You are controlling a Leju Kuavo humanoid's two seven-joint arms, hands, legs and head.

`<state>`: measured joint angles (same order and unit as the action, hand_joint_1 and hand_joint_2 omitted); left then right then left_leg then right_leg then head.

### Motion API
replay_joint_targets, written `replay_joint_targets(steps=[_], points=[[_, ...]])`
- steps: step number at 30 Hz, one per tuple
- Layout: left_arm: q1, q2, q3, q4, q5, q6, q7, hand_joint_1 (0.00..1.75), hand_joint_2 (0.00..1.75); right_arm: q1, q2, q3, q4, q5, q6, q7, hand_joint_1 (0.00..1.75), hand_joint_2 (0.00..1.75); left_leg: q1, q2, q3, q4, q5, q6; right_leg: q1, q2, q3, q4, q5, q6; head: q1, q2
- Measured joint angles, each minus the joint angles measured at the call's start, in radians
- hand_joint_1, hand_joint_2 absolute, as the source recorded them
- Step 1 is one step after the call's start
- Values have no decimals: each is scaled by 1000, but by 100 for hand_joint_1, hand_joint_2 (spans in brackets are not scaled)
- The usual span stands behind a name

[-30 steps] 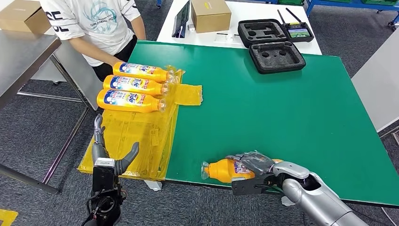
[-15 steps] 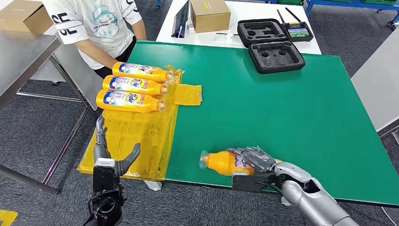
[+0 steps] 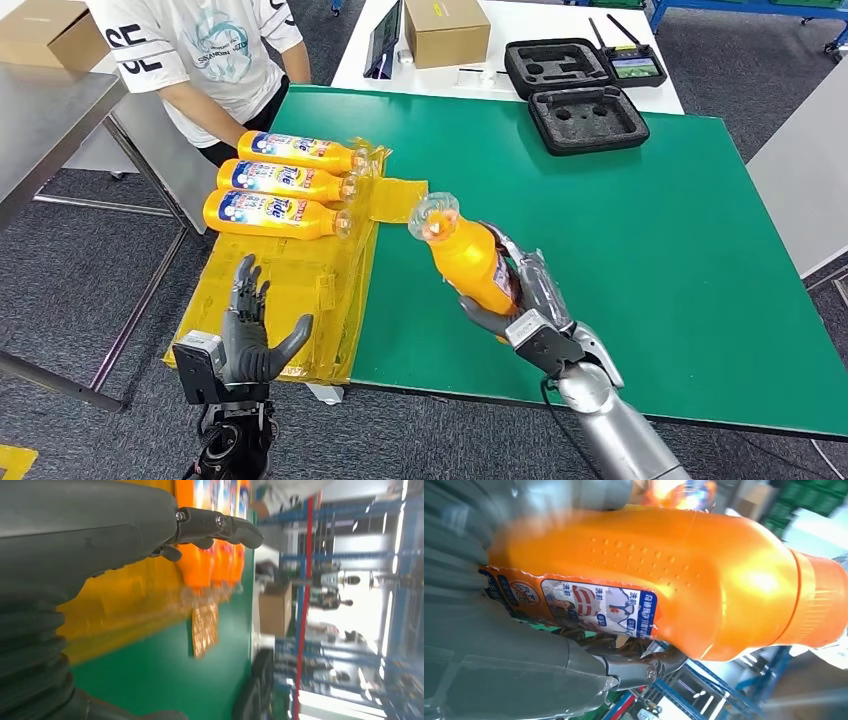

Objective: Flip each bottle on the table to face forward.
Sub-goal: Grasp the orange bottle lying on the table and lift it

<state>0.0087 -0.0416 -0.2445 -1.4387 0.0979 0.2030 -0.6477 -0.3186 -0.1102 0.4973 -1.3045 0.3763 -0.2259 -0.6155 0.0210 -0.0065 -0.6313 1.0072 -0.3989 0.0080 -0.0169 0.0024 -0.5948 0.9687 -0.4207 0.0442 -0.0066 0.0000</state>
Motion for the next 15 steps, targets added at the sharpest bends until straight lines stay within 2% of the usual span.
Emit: replay_joint_targets(steps=[4, 8, 11, 15], points=[[3, -5, -1, -20, 14, -34, 14, 0, 175, 2, 50, -14, -2, -13, -4, -8, 175, 175, 0, 0, 0, 0, 0, 0, 0, 0, 0, 0, 0, 0, 0, 0], [4, -7, -1, -27, 15, -49, 16, 0, 175, 5, 72, -25, -1, -20, 0, -12, 175, 175, 0, 0, 0, 0, 0, 0, 0, 0, 0, 0, 0, 0, 0, 0], [2, -7, -10, -30, 4, -97, 24, 0, 175, 8, 93, -27, 11, -29, 44, -22, 175, 175, 0, 0, 0, 0, 0, 0, 0, 0, 0, 0, 0, 0, 0, 0], [-13, -7, -46, -31, -34, -145, 28, 0, 175, 8, 149, -14, 88, -37, 119, -61, 175, 175, 0, 1, 0, 0, 0, 0, 0, 0, 0, 0, 0, 0, 0, 0]])
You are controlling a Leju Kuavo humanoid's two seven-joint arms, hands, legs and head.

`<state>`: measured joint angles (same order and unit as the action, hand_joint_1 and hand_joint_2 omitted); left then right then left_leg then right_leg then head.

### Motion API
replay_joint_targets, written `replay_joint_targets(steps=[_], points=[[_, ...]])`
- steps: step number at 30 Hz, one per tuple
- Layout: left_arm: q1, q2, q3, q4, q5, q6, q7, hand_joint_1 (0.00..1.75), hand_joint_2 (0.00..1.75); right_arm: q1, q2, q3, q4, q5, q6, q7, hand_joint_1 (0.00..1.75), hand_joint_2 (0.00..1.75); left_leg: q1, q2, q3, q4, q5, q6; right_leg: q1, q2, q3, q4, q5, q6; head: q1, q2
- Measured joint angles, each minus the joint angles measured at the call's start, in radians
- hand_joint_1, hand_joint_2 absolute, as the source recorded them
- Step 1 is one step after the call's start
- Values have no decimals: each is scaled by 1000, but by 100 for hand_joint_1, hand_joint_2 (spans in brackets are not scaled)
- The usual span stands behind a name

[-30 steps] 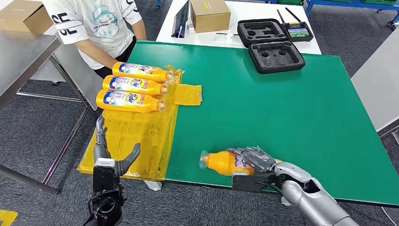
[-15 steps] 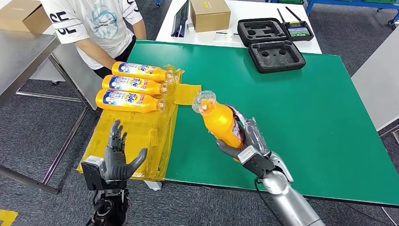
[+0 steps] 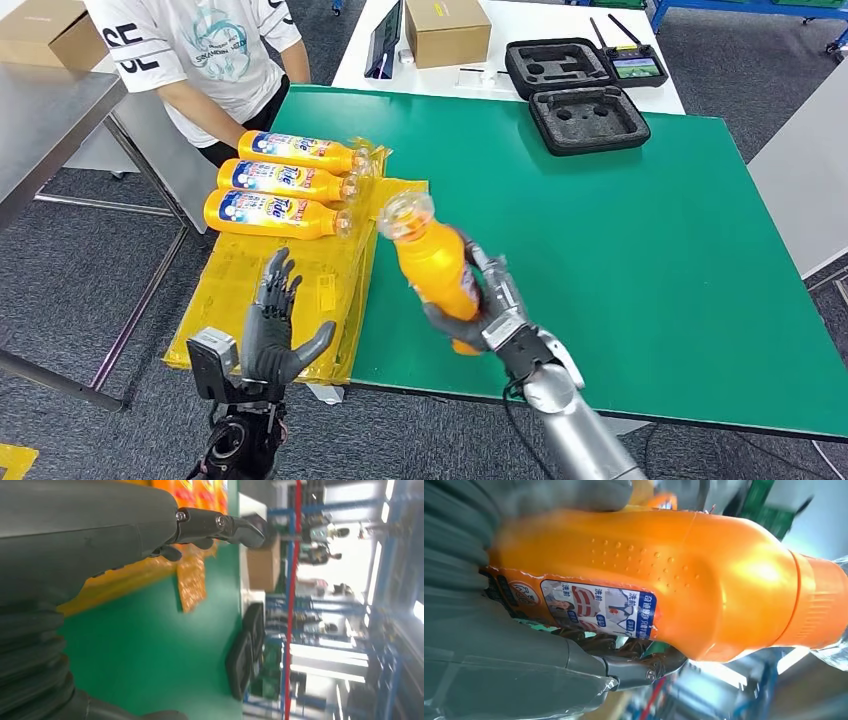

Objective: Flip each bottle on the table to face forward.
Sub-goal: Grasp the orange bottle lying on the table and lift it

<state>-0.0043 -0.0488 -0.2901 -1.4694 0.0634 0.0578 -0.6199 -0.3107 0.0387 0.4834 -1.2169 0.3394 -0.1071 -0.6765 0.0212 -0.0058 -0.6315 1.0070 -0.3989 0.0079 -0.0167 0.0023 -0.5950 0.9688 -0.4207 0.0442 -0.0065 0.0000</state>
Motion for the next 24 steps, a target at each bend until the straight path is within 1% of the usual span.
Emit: replay_joint_targets(steps=[4, 7, 9, 13, 18, 24], points=[[-18, 0, -42, 0, -40, -32, -1, 0, 175, -22, 67, 37, 118, -3, 53, -14, 175, 175, 0, 0, 0, 0, 0, 0, 0, 0, 0, 0, 0, 0, 0, 0], [-33, 0, -68, 1, -58, -43, -1, 0, 175, -38, 109, 64, 189, -3, 69, -17, 175, 175, 0, 0, 0, 0, 0, 0, 0, 0, 0, 0, 0, 0, 0, 0], [-40, 0, -76, 2, -61, -44, -1, 0, 175, -44, 127, 74, 219, -4, 71, -17, 175, 175, 0, 0, 0, 0, 0, 0, 0, 0, 0, 0, 0, 0, 0, 0], [-51, 0, -87, 7, -62, -51, 2, 0, 175, -51, 146, 89, 257, -6, 86, -18, 175, 175, 0, 0, 0, 0, 0, 0, 0, 0, 0, 0, 0, 0, 0, 0], [-74, 0, -103, 26, -44, -83, 5, 0, 175, -51, 171, 118, 307, -2, 101, -18, 175, 175, 0, 0, 0, 0, 0, 0, 0, 0, -1, 0, 0, 0, 0, 0], [-89, 3, -105, 46, -29, -111, 14, 0, 175, -59, 176, 124, 340, -5, 88, -20, 175, 175, 0, 0, 0, 0, 0, 0, 0, 0, -1, 0, 0, 0, 0, 0]])
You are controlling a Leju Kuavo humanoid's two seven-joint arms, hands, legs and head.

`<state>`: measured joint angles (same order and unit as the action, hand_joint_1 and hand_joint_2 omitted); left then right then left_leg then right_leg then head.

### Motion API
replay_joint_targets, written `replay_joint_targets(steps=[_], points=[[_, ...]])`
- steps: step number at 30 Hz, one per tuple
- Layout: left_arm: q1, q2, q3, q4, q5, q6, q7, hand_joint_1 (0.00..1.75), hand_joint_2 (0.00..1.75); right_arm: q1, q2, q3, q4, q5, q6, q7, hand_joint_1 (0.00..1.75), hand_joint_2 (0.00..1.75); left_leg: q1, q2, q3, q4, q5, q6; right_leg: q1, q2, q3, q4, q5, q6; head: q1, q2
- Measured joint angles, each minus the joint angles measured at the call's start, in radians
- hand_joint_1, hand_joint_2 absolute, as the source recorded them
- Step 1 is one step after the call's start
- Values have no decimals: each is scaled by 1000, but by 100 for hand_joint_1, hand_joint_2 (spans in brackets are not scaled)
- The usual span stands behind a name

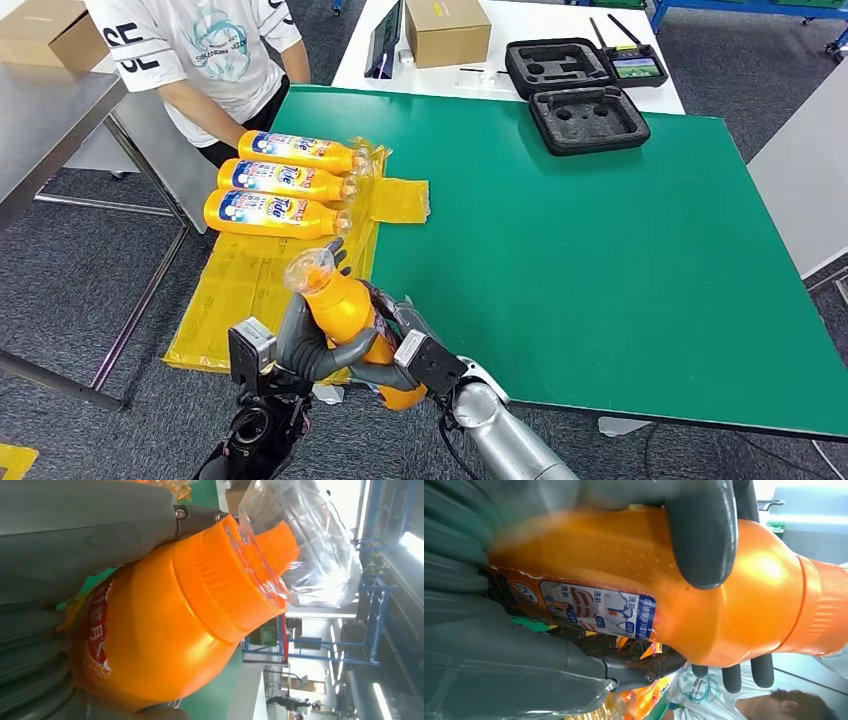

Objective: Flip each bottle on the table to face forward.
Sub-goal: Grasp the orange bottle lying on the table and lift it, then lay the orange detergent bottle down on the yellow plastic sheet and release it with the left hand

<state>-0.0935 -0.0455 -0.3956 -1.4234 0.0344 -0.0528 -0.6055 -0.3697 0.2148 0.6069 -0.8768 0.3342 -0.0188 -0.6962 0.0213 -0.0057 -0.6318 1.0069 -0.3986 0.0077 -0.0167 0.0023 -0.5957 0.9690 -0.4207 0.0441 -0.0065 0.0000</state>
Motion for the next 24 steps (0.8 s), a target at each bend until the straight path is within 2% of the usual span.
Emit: replay_joint_targets(steps=[9, 10, 13, 14, 24], points=[[-46, 2, 0, 62, 53, -79, 36, 0, 175, -21, 1, 3, 24, 40, -35, 2, 175, 175, 0, 0, 0, 0, 0, 0, 0, 0, 0, 0, 0, 0, 0, 0], [-50, 3, 0, 67, 57, -83, 38, 37, 175, -23, 1, 3, 27, 40, -35, 2, 175, 175, 0, 0, 0, 0, 0, 0, 0, 0, 0, 0, 0, 0, 0, 0], [-56, 4, 0, 79, 61, -88, 40, 167, 175, -29, 2, 5, 35, 40, -39, 2, 175, 175, 0, 0, 0, 0, 0, 0, 0, 0, 0, 0, 0, 0, 0, 0], [-57, 5, 0, 82, 61, -89, 40, 175, 175, -31, 2, 6, 38, 40, -42, 2, 175, 175, 0, 0, 0, 0, 0, 0, 0, 0, 0, 0, 0, 0, 0, 0], [-55, 14, -3, 86, 50, -63, 26, 175, 175, -38, 6, 17, 60, 43, -62, 0, 175, 175, 0, 0, 0, 0, 0, 0, 0, 0, 0, 0, 0, 0, 0, 0]])
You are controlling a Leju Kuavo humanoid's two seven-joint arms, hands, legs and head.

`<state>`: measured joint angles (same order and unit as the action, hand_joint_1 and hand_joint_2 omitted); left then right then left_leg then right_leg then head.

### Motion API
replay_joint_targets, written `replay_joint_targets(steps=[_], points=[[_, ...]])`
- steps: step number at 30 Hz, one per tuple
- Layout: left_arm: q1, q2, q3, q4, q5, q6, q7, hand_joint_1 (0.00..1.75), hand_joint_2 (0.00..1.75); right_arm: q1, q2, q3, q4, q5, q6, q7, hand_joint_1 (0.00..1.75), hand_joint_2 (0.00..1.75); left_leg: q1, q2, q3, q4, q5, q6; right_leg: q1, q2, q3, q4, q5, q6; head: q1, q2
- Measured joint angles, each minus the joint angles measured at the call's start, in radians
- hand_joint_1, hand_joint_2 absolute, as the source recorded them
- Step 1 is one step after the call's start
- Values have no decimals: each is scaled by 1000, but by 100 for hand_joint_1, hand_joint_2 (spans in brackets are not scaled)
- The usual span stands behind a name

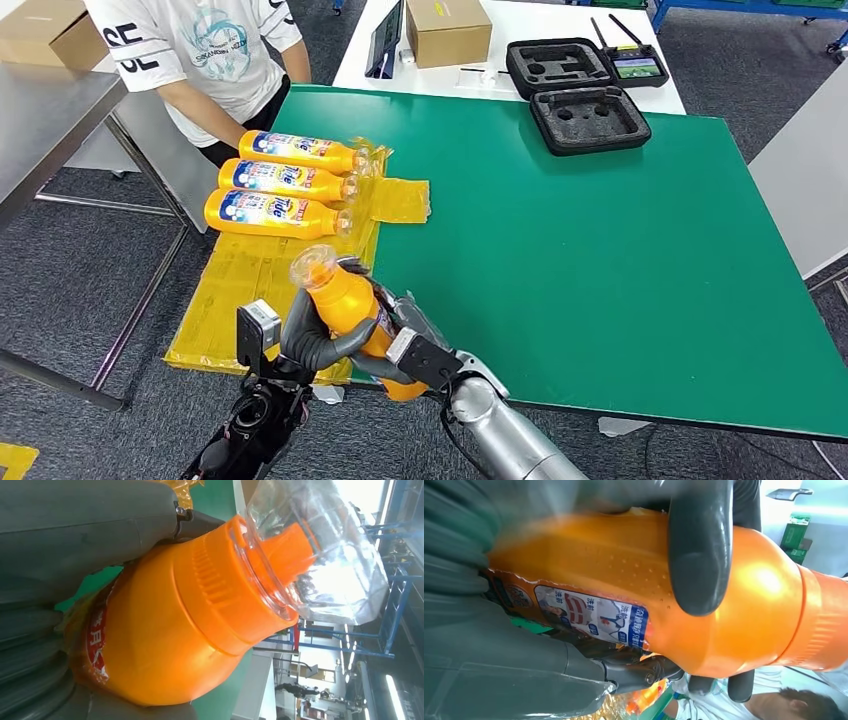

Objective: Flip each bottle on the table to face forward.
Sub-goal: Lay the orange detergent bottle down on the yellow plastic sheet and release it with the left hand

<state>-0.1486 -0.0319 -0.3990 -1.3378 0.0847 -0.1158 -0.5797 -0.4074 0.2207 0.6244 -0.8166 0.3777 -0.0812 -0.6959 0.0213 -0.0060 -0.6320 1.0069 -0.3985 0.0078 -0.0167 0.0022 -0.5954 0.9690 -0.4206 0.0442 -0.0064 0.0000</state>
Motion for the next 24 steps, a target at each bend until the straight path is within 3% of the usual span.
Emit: replay_joint_targets(steps=[7, 8, 11, 12, 24], points=[[1, 2, 0, 0, -5, 7, -2, 175, 175, 0, 4, 0, 5, 0, -4, 0, 175, 175, 0, 0, 0, 0, 0, 0, 0, 0, 0, 0, 0, 0, 0, 0], [1, 2, 0, -1, -8, 10, -2, 175, 175, 0, 4, 0, 6, -1, -5, 0, 131, 175, 0, 0, 0, 0, 0, 0, 0, 0, 0, 0, 0, 0, 0, 0], [2, 2, -1, -4, -12, 22, -2, 175, 175, 0, 4, 0, 6, -3, -14, 0, 0, 44, 0, 0, 0, 0, 0, 0, 0, 0, 0, 0, 0, 0, 0, 0], [3, 2, -1, -6, -12, 27, -2, 175, 175, 0, 5, 0, 6, -2, -19, 0, 0, 0, 0, 0, 0, 0, 0, 0, 0, 0, 0, 0, 0, 0, 0, 0], [5, -2, 8, -69, -23, 104, 8, 175, 175, 20, 17, 23, -82, -19, -165, 5, 0, 0, 0, 0, 0, 0, 0, 0, 0, 0, 0, 0, 0, 0, 0, 0]])
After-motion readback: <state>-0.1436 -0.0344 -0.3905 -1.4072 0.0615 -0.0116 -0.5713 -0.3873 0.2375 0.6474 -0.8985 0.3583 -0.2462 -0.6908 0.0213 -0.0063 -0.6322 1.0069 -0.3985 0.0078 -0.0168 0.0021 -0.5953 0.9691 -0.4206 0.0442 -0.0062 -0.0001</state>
